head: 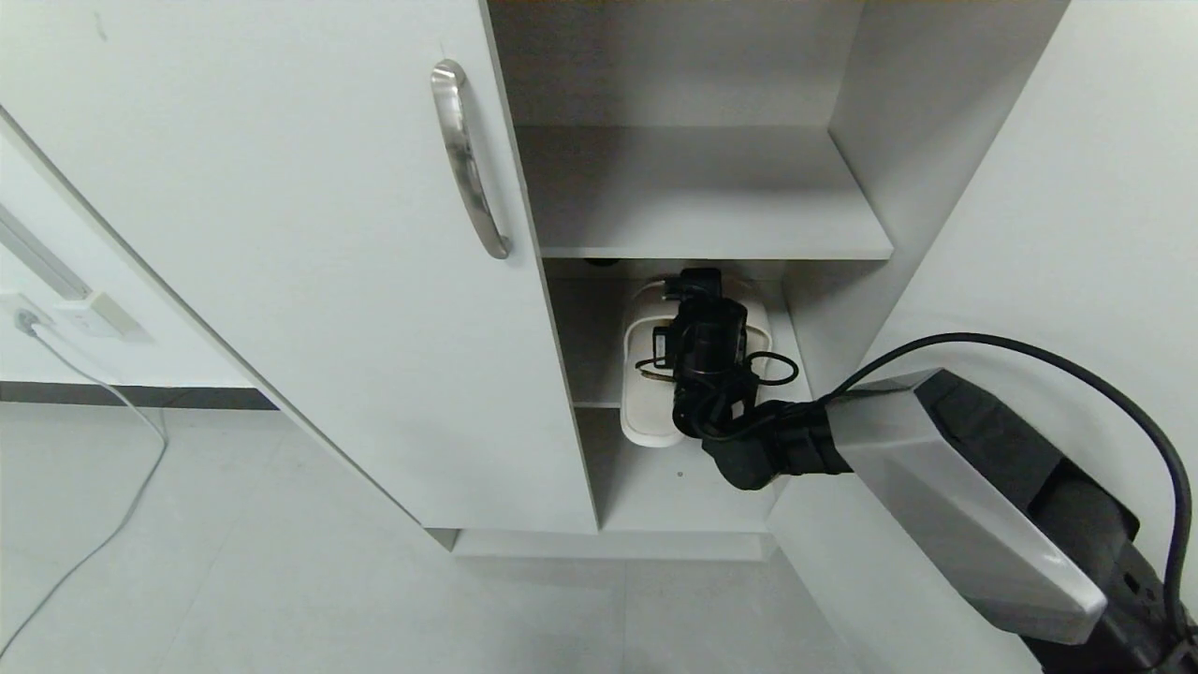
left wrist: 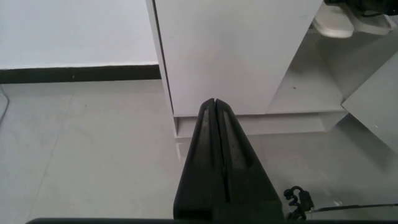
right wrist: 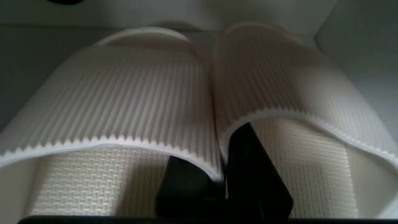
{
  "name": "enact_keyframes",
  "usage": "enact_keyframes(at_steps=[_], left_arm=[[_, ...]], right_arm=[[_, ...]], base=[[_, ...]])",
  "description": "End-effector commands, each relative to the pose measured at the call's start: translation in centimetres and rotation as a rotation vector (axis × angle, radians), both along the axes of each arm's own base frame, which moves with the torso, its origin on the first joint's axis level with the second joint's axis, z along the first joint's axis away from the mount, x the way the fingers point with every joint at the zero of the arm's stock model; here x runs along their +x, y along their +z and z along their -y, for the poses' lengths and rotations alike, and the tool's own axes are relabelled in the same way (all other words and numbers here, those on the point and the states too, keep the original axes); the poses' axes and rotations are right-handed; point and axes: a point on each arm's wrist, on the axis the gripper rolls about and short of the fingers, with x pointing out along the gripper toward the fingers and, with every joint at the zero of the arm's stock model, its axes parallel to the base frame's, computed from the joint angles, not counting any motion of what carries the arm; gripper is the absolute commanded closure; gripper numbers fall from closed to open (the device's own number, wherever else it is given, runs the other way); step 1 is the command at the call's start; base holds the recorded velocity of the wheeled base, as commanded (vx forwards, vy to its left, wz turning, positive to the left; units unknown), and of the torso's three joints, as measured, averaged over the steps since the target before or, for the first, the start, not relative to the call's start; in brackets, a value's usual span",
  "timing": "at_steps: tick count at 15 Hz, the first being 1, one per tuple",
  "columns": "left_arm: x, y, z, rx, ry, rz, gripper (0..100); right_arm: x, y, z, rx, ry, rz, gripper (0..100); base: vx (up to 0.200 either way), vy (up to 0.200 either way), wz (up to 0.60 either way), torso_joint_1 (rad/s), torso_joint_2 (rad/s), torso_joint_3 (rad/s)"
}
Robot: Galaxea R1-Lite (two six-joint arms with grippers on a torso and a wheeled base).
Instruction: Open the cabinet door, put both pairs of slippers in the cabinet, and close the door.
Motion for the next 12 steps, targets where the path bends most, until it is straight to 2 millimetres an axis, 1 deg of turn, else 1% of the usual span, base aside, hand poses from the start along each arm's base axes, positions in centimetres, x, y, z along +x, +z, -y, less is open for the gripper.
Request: enact_keyframes(at_steps=[1, 4, 10, 12], left_arm=[[0.01, 0.0, 0.0, 0.0, 0.001, -0.001, 100], [0.01, 0.0, 0.0, 0.0, 0.001, -0.001, 100], [0.01, 0.0, 0.0, -0.001, 0.001, -0.001, 100], [0.01, 0.0, 0.0, -0.001, 0.001, -0.001, 100]], right_arm=[[1.18, -0.86, 0.3, 0.001, -0.018, 0.002, 100], [1.76, -0.89, 0.68, 0.0, -0.026, 0.003, 100], [1.86, -0.77, 0.8, -0.011, -0.026, -0.012, 100], [1.95, -0.68, 0.88, -0.013, 0.0, -0.009, 100]], base=[[0.0, 0.0, 0.0, 0.0, 0.0, 0.0], [0.0, 0.0, 0.0, 0.0, 0.0, 0.0], [0.0, 0.0, 0.0, 0.0, 0.0, 0.0], [0.0, 0.0, 0.0, 0.0, 0.0, 0.0]])
